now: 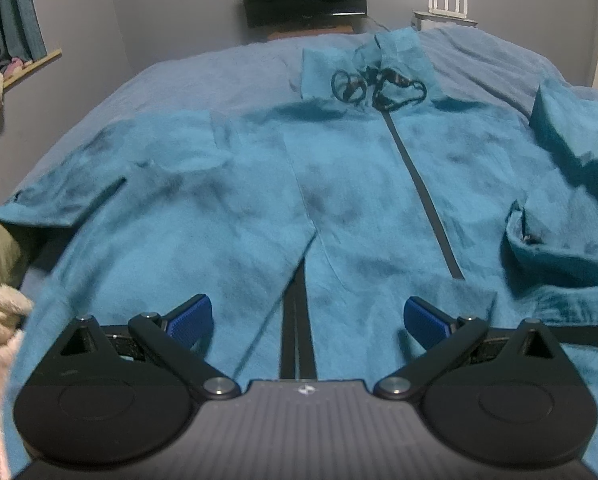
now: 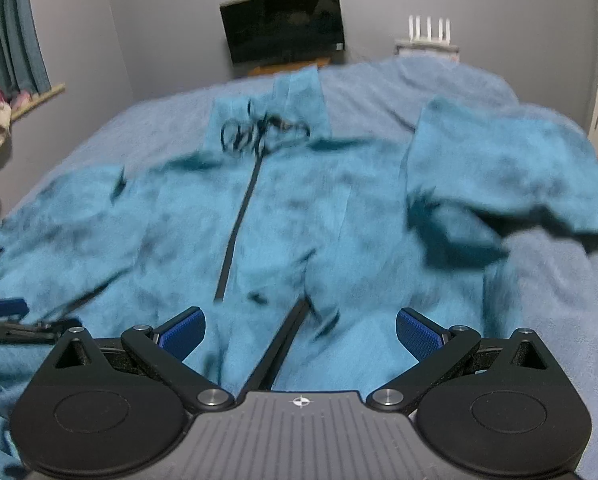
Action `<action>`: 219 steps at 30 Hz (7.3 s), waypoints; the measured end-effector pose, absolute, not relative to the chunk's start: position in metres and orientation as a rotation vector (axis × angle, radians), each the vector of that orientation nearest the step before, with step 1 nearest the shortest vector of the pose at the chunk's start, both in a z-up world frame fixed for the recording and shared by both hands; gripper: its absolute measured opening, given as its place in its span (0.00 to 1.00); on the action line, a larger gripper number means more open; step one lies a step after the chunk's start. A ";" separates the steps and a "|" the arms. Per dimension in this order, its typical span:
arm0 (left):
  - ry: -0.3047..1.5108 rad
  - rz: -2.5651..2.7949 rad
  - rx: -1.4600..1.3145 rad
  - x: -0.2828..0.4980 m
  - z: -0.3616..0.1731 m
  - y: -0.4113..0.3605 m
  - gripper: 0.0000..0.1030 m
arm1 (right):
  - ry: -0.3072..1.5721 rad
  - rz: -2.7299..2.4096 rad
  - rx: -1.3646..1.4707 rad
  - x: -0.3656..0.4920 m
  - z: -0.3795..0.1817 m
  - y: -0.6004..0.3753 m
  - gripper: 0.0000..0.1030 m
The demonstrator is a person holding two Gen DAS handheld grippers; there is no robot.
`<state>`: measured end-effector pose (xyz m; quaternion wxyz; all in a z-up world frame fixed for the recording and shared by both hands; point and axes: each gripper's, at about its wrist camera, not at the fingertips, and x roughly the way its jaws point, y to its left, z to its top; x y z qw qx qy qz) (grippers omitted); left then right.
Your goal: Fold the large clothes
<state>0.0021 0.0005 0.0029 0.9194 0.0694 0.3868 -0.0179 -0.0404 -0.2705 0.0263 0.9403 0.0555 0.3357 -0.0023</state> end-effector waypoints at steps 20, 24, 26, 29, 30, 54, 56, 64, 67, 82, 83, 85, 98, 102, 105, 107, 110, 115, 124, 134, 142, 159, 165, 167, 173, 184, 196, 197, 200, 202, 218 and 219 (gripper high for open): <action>0.688 -0.146 0.144 0.115 0.020 0.026 1.00 | 0.525 -0.315 0.457 -0.011 0.033 -0.449 1.00; 0.741 -0.140 0.157 0.122 -0.017 0.026 1.00 | 0.525 -0.403 0.553 -0.011 0.009 -0.493 1.00; 0.764 -0.147 0.149 0.124 -0.030 0.029 1.00 | 0.525 -0.435 0.610 -0.007 -0.004 -0.516 0.99; 0.794 -0.148 0.101 0.132 -0.043 0.037 1.00 | 0.520 -0.484 0.696 0.007 -0.027 -0.544 0.95; 0.800 -0.144 0.080 0.135 -0.046 0.039 1.00 | 0.524 -0.507 0.725 0.009 -0.035 -0.551 0.91; 0.812 -0.159 -0.019 0.154 -0.057 0.044 1.00 | 0.106 -0.523 0.879 0.063 -0.030 -0.631 0.05; 0.807 -0.160 -0.019 0.152 -0.058 0.044 1.00 | 0.089 -0.469 0.800 0.071 -0.003 -0.615 0.05; 0.793 -0.166 -0.022 0.150 -0.058 0.043 1.00 | 0.046 -0.178 0.419 0.114 0.102 -0.500 0.04; 0.786 -0.170 -0.029 0.148 -0.058 0.045 1.00 | 0.060 -0.048 0.297 0.133 0.133 -0.443 0.04; 0.749 -0.190 -0.082 0.141 -0.054 0.054 1.00 | 0.566 0.353 0.050 0.185 0.001 -0.207 0.49; 0.740 -0.192 -0.088 0.140 -0.053 0.055 1.00 | 0.582 0.354 0.051 0.155 -0.004 -0.192 0.53; 0.725 -0.200 -0.100 0.139 -0.050 0.056 1.00 | 0.591 0.340 0.094 0.140 -0.009 -0.204 0.59; 0.648 -0.497 0.327 0.148 -0.018 -0.097 1.00 | 0.470 -0.067 0.290 0.084 -0.024 -0.323 0.97; 0.686 -0.571 0.508 0.153 -0.048 -0.151 1.00 | 0.516 -0.045 0.319 0.079 -0.035 -0.334 0.98; 0.693 -0.554 0.610 0.157 -0.069 -0.175 0.73 | 0.552 -0.043 0.306 0.089 -0.043 -0.332 0.98; 0.712 -0.545 0.614 0.162 -0.075 -0.178 0.57 | 0.570 -0.041 0.305 0.092 -0.047 -0.332 0.98; 0.730 -0.558 0.544 0.168 -0.071 -0.169 0.32 | 0.584 -0.036 0.302 0.114 -0.060 -0.331 0.98; 0.671 -0.463 0.367 0.176 -0.041 -0.120 0.26 | 0.600 -0.019 0.312 0.116 -0.062 -0.332 0.98; 0.677 -0.170 -0.127 0.194 -0.008 0.030 0.24 | 0.601 0.003 0.315 0.118 -0.061 -0.332 0.98; 0.604 -0.446 0.266 0.162 -0.013 -0.083 0.90 | 0.617 -0.015 0.300 0.123 -0.064 -0.329 0.98; 0.710 -0.594 0.546 0.170 -0.065 -0.172 0.90 | 0.632 -0.016 0.291 0.128 -0.071 -0.332 0.98; 0.626 -0.109 0.051 0.204 0.001 0.002 0.09 | 0.645 0.005 0.283 0.130 -0.076 -0.329 0.98; 0.667 -0.255 0.045 0.198 -0.004 0.001 0.26 | 0.652 -0.002 0.270 0.131 -0.076 -0.324 0.98; 0.656 -0.354 0.143 0.189 -0.008 -0.034 0.58 | 0.654 -0.008 0.266 0.131 -0.077 -0.323 0.98; 0.687 -0.599 0.373 0.171 -0.039 -0.144 0.74 | 0.632 -0.081 0.286 0.128 -0.077 -0.335 0.98; 0.680 -0.466 0.513 0.179 -0.066 -0.168 0.10 | 0.648 -0.058 0.310 0.133 -0.083 -0.340 0.97; 0.674 -0.014 -0.021 0.197 0.004 0.039 0.08 | 0.661 -0.029 0.301 0.136 -0.084 -0.336 0.97; 0.701 0.017 -0.044 0.197 0.000 0.051 0.08 | 0.665 -0.026 0.292 0.137 -0.084 -0.334 0.97; 0.779 0.091 -0.101 0.194 -0.016 0.081 0.25 | 0.680 -0.012 0.252 0.137 -0.087 -0.328 0.98; 0.792 0.103 -0.103 0.183 -0.023 0.092 0.32 | 0.700 -0.007 0.212 0.138 -0.089 -0.322 0.99; 0.656 -0.209 -0.035 0.197 0.013 0.012 0.95 | 0.570 -0.068 0.179 0.130 -0.079 -0.309 1.00; 0.697 -0.203 -0.012 0.207 0.004 0.003 0.95 | 0.573 -0.076 0.169 0.131 -0.080 -0.309 1.00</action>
